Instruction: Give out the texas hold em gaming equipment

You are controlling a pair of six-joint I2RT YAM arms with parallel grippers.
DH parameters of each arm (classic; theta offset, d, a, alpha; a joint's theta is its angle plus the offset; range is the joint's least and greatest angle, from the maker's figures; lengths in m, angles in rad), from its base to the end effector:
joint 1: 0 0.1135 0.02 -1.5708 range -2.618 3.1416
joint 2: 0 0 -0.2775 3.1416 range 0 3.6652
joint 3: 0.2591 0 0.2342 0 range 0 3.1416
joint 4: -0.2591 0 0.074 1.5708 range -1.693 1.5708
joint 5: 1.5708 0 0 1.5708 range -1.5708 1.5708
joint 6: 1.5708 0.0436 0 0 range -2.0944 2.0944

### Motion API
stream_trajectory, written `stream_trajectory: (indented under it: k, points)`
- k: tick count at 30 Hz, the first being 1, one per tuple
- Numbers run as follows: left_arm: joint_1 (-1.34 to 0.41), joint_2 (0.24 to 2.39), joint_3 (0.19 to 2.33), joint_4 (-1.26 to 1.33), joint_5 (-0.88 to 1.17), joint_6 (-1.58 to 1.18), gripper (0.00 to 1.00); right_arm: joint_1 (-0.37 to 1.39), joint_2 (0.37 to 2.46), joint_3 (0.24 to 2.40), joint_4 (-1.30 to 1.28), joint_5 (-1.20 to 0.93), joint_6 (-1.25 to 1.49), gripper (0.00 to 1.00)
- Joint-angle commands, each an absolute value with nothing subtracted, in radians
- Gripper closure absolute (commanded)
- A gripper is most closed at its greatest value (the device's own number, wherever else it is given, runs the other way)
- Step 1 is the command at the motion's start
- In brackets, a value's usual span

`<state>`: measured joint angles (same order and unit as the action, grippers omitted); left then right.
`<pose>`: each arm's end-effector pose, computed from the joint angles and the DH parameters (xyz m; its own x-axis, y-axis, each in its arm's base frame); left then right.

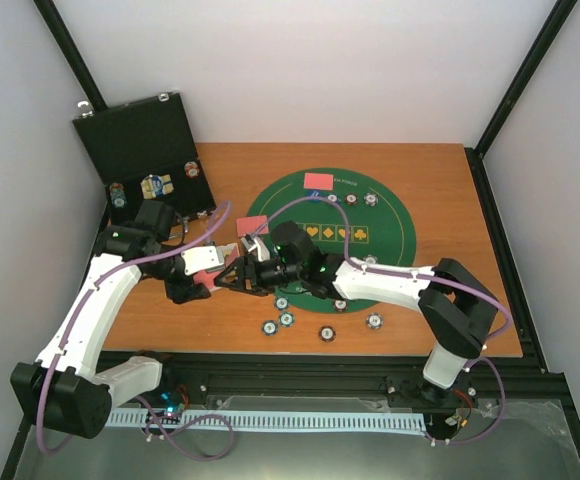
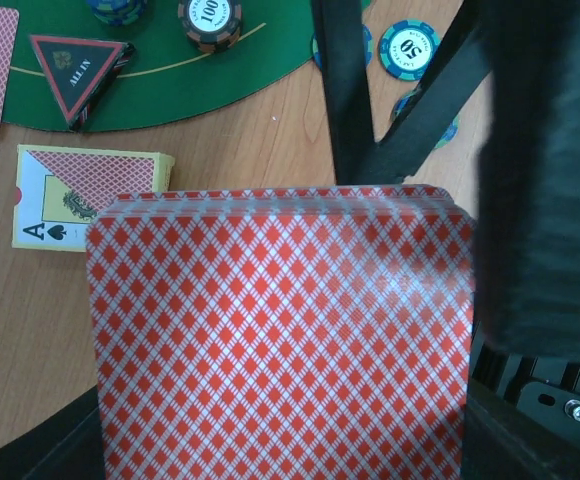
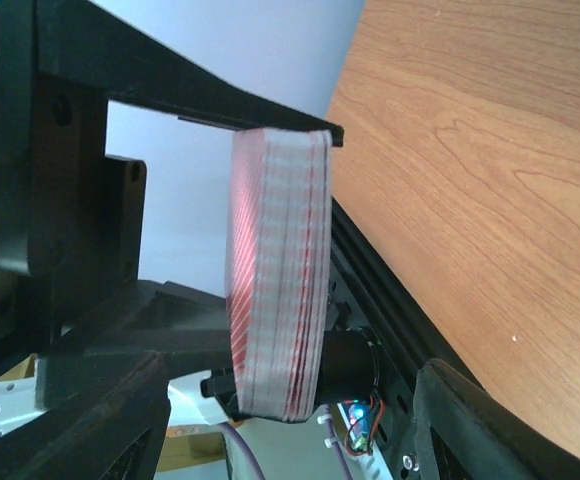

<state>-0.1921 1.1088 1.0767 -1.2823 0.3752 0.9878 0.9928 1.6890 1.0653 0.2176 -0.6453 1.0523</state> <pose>0.1477 -0.0450 0.3038 -0.2983 0.8493 -0.4355 0.9407 0.3389 0.0166 0.1810 0.3255 0.2626 -0.9503 -0.1868 -0.2489 -0.2937 0.2744 0.9157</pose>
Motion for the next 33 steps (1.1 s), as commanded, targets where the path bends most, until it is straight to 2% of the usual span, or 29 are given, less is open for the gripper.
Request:
stream_trajectory:
  k: [1, 13, 33]
  points:
    - [-0.196, 1.081, 1.13, -1.306, 0.407, 0.99, 0.69, 1.002, 1.72, 1.093, 0.308, -0.646, 1.083, 0.32]
    - [-0.197, 1.085, 1.12, -1.315, 0.395, 1.0, 0.7, 1.009, 1.816, 1.111, 0.485, -0.7, 1.165, 0.32]
    - [-0.196, 1.072, 1.112, -1.315, 0.379, 1.01, 0.7, 1.002, 1.949, 1.161, 0.492, -0.708, 1.221, 0.33]
